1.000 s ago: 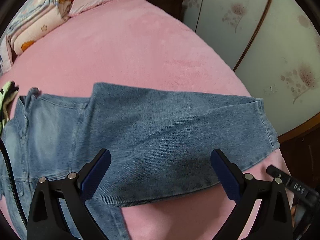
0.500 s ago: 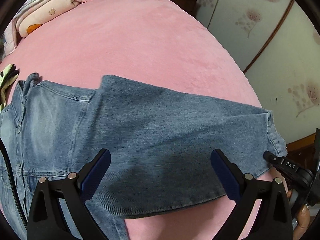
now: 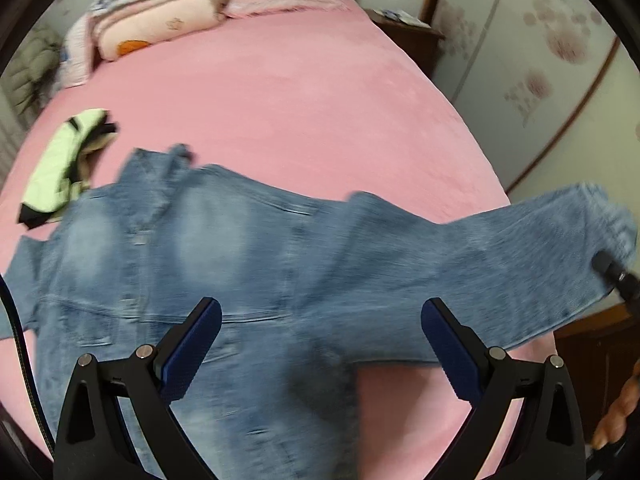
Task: Fold large clothes
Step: 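Lift the cuff with the right tool and lay the sleeve across the jacket front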
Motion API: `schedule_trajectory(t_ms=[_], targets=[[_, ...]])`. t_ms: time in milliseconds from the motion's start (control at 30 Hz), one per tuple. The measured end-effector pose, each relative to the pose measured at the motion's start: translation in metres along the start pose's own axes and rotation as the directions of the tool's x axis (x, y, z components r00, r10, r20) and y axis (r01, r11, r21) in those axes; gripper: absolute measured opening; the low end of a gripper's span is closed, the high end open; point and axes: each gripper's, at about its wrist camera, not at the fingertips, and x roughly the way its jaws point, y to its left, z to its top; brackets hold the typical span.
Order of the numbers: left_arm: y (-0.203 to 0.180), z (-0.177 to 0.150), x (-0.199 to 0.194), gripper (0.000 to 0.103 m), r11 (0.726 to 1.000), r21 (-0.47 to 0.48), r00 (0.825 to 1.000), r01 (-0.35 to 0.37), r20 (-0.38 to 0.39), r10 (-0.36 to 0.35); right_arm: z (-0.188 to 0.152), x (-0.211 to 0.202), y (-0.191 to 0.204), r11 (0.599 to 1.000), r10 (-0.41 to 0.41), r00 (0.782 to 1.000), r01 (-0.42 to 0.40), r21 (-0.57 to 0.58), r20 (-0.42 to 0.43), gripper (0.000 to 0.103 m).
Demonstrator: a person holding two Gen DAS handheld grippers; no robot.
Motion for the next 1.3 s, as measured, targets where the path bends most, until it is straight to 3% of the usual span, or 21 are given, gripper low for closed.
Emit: schedule_trajectory(t_ms=[200, 400, 500, 567, 633, 700, 800, 933, 1100, 1167, 1300], targets=[[0.102, -0.01, -0.05, 0.099, 0.992, -0.113, 0.996, -0.062, 0.057, 0.068, 0.011, -0.013, 0.109, 0.974, 0.132, 0.991, -0.131, -0.186, -0.007, 0.004], [0.215, -0.024, -0.069, 0.099, 0.966, -0.24, 0.991, -0.095, 0.069, 0.114, -0.029, -0.004, 0.263, 0.874, 0.265, 0.962, -0.271, -0.404, -0.071, 0.004], [0.271, -0.03, -0.064, 0.1, 0.95, -0.293, 0.991, -0.106, 0.047, 0.125, -0.067, 0.018, 0.336, 0.818, 0.286, 0.951, -0.307, -0.487, -0.119, 0.005], [0.307, -0.035, -0.049, 0.1, 0.945, -0.314, 0.994, -0.096, 0.015, 0.106, -0.094, 0.039, 0.367, 0.793, 0.262, 0.956, -0.292, -0.535, -0.133, 0.008], [0.329, -0.039, -0.03, 0.1, 0.944, -0.318, 0.996, -0.09, -0.021, 0.088, -0.134, 0.078, 0.403, 0.77, 0.176, 0.97, -0.241, -0.59, -0.168, 0.023], [0.35, -0.045, -0.004, 0.1, 0.945, -0.314, 0.995, -0.094, -0.069, 0.076, -0.162, 0.111, 0.416, 0.765, 0.112, 0.971, -0.221, -0.604, -0.212, 0.033], [0.364, -0.053, 0.033, 0.1, 0.949, -0.305, 0.991, -0.077, -0.127, 0.039, -0.201, 0.164, 0.419, 0.795, -0.018, 0.944, -0.187, -0.577, -0.33, 0.033], [0.374, -0.061, 0.066, 0.099, 0.943, -0.332, 0.984, 0.01, -0.164, -0.068, -0.218, 0.176, 0.402, 0.827, -0.045, 0.921, -0.183, -0.531, -0.388, 0.033], [0.371, -0.076, 0.096, 0.096, 0.88, -0.437, 0.944, 0.189, -0.166, -0.285, -0.211, 0.161, 0.373, 0.861, -0.056, 0.915, -0.158, -0.484, -0.399, 0.033], [0.366, -0.08, 0.106, 0.085, 0.855, -0.464, 0.925, 0.231, -0.166, -0.341, -0.206, 0.156, 0.362, 0.875, -0.055, 0.914, -0.15, -0.46, -0.402, 0.033], [0.354, -0.095, 0.117, 0.074, 0.791, -0.537, 0.891, 0.293, -0.147, -0.43, -0.2, 0.152, 0.349, 0.892, -0.059, 0.915, -0.132, -0.432, -0.4, 0.033]])
